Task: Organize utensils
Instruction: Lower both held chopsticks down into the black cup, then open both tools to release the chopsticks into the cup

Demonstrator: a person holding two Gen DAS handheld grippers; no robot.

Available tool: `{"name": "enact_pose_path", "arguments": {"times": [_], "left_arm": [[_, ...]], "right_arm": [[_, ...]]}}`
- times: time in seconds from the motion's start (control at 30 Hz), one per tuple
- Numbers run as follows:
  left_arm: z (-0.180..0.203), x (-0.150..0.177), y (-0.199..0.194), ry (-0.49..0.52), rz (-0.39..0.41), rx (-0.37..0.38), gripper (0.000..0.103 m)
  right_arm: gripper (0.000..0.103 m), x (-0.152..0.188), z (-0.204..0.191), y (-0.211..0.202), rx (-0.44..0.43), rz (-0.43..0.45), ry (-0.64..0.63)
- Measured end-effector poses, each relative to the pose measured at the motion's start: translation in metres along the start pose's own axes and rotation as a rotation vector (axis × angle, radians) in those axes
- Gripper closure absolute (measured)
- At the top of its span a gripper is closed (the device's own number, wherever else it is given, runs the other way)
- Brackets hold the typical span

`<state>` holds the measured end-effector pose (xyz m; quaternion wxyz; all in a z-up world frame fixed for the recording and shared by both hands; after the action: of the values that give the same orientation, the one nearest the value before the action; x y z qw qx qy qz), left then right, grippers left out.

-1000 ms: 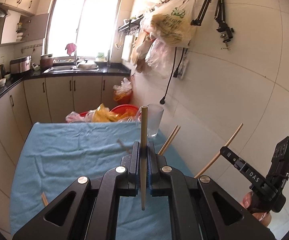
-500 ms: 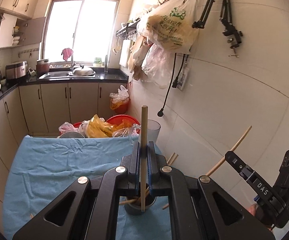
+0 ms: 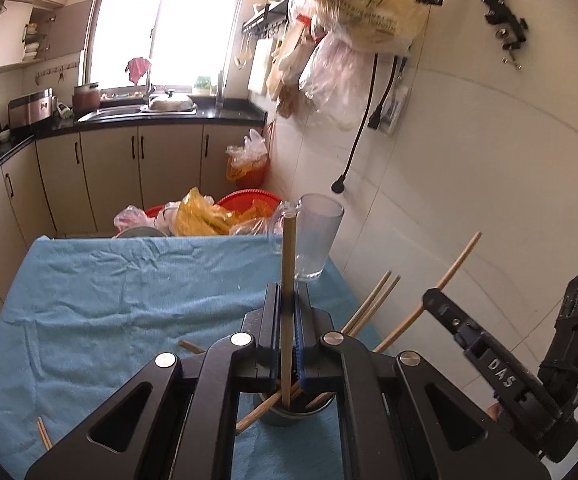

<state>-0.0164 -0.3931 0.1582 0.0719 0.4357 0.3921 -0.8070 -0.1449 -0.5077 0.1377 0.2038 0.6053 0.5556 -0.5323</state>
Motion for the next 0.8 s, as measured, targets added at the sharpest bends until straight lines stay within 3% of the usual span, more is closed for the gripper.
{"name": "enact_pose_path", "arguments": {"times": [0.3, 0.33, 0.4, 0.43, 0.5, 0.57, 0.63, 0.7, 0.73, 0.8], "left_arm": [[-0.014, 0.011, 0.016, -0.004, -0.031, -0.037, 0.093], [-0.014, 0.010, 0.015, -0.005, -0.028, -0.037, 0.090], [-0.015, 0.006, 0.010, -0.017, -0.011, -0.033, 0.067], [-0.015, 0.004, 0.007, -0.019, 0.000, -0.031, 0.064], [-0.014, -0.001, -0.001, -0.018, 0.025, -0.030, 0.059], [-0.015, -0.005, -0.011, -0.025, 0.043, -0.031, 0.054], [-0.017, -0.009, -0.022, -0.037, 0.074, -0.039, 0.045], [-0.022, -0.013, -0.036, -0.052, 0.121, -0.054, 0.022], [-0.026, -0.014, -0.045, -0.063, 0.152, -0.064, 0.017], [-0.033, -0.015, -0.061, -0.077, 0.206, -0.086, 0.013]], "right_arm": [[0.094, 0.032, 0.009, 0.035, 0.000, -0.116, 0.035], [0.088, 0.032, 0.010, 0.035, -0.003, -0.117, 0.043], [0.070, 0.027, 0.012, 0.029, 0.003, -0.096, 0.049], [0.058, 0.024, 0.013, 0.024, 0.016, -0.078, 0.049], [0.050, 0.017, 0.016, 0.013, 0.032, -0.039, 0.051], [0.034, 0.009, 0.021, 0.001, 0.061, -0.004, 0.051], [0.024, 0.004, 0.027, -0.011, 0.101, 0.026, 0.063], [0.016, 0.001, 0.033, -0.025, 0.152, 0.057, 0.063], [0.010, 0.000, 0.035, -0.030, 0.180, 0.066, 0.058], [0.006, 0.001, 0.037, -0.040, 0.233, 0.080, 0.046]]}}
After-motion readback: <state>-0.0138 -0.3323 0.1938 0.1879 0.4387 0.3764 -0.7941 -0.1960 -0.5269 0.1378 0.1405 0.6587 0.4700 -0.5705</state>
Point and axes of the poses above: each gripper's, at about its wrist camera, not at the fingertips, and y roughly the way its jaws point, z to its right, x to its underside, the point moved 10 cm from there along y, roughly the way its jaws point, and after that the axes turned 9 degrees about -y, right-handed, at the moved point
